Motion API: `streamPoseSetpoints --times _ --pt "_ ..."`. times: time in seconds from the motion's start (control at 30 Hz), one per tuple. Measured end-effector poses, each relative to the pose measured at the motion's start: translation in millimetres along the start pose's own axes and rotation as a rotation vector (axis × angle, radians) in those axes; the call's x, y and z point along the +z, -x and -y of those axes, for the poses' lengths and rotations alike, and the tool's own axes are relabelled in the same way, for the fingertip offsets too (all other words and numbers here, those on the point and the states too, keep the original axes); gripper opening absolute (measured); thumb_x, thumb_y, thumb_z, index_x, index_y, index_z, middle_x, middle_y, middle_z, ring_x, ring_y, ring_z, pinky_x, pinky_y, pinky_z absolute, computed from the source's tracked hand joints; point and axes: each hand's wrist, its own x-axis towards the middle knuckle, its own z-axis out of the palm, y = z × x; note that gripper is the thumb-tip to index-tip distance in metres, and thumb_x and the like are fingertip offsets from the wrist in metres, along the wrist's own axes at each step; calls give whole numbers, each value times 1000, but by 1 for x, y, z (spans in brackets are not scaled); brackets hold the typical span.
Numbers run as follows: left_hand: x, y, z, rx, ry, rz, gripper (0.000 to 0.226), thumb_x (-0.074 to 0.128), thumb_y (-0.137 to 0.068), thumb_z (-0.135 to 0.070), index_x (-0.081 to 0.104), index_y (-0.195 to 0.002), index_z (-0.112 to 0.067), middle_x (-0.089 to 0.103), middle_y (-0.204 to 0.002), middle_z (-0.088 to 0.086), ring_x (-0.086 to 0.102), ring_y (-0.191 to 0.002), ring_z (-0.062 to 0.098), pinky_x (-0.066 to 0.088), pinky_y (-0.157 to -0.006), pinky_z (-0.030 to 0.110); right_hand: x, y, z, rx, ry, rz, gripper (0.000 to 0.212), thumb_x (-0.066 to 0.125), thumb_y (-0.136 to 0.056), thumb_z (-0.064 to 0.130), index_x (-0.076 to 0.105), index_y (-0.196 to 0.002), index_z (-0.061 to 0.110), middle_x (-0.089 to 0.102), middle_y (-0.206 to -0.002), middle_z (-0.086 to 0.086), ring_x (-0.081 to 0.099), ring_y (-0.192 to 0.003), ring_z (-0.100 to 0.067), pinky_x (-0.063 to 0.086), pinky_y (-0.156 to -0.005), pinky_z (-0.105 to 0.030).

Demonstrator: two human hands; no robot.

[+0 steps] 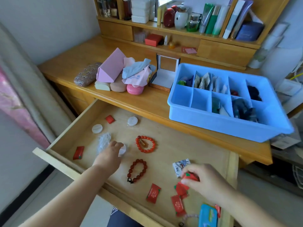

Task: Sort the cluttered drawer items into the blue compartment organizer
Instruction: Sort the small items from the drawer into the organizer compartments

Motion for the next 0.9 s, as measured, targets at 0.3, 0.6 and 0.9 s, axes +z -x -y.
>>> streamPoseSetpoints --times 0.3,0.6,0.9 --pt "-2 -30 -9 -58 -68 87 34 56 -88 -18 53 -121 -18 50 -122 2 58 -100 20 49 -77 26 41 -16 -19 87 194 12 33 61 -82 49 60 -113 37 59 -101 24 48 -69 11 36 -67 -9" --pt "-37 40 -92 256 954 301 21 76 -79 -13 63 -95 -8 66 -70 13 60 -53 15 49 -52 26 10 -41 47 -26 -318 -153 32 68 -79 30 54 -95 53 62 -96 18 59 -63 -9 54 -65 -28" --pt "-38 30 -52 142 874 172 21 67 -84 -20 61 -104 -24 70 -94 4 68 -78 13 57 -74 28 -122 -52 60 -88 -187 -474 28 63 -77 14 57 -81 41 66 -77 19 63 -53 -5 53 -58 -26"
